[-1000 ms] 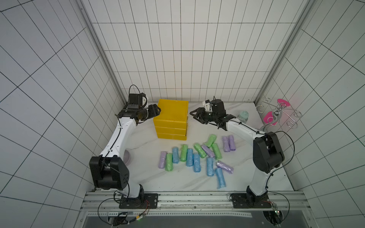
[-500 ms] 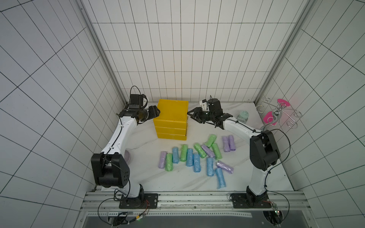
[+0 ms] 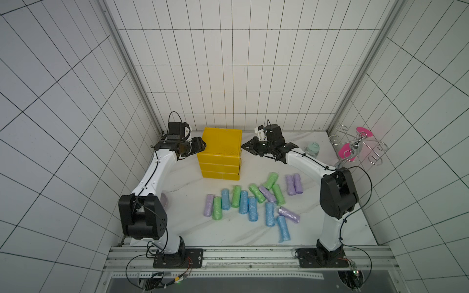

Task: Sort the rolls of trash bags by color and place them into the drawer
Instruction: Open the drawer in the storage box.

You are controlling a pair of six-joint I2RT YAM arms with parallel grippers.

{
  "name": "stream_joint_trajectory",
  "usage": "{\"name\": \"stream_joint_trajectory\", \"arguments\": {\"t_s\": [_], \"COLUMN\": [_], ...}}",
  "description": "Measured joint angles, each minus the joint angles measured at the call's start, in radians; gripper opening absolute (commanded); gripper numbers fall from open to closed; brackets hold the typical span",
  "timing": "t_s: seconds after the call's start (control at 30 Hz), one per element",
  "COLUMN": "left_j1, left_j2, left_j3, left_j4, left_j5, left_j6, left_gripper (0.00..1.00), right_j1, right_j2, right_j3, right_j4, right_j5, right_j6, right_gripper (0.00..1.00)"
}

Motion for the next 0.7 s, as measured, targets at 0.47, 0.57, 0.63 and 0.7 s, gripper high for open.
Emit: {"name": "stream_joint_trajectory", "arguments": {"t_s": [0.47, 0.57, 0.63, 0.7], "left_j1": [0.011, 0.013, 0.013, 0.013], "left_j2": [0.006, 0.008, 0.01, 0.011], "left_j3": [0.0, 0.0, 0.0, 0.0], "left_j4": [0.009, 0.011, 0.015, 0.016], "left_j5": [0.016, 0.023, 0.027, 0.03], "left_j6": [-0.003, -0.003, -0.003, -0.004], "left_gripper": [0.65, 0.65, 0.65, 0.65], "right_j1": [-0.067, -0.107, -0.137, -0.157], "right_j2": [-0.085, -0.111, -0.127, -0.136], "right_j3": [0.021, 0.02, 0.02, 0.02], "right_j4": [-0.246, -0.278, -0.295, -0.308], "right_j5": [0.099, 0.107, 0.114, 0.117], "right_j6": [-0.16, -0.185, -0.199, -0.21], "right_gripper": [0.02, 0.02, 0.02, 0.02]}}
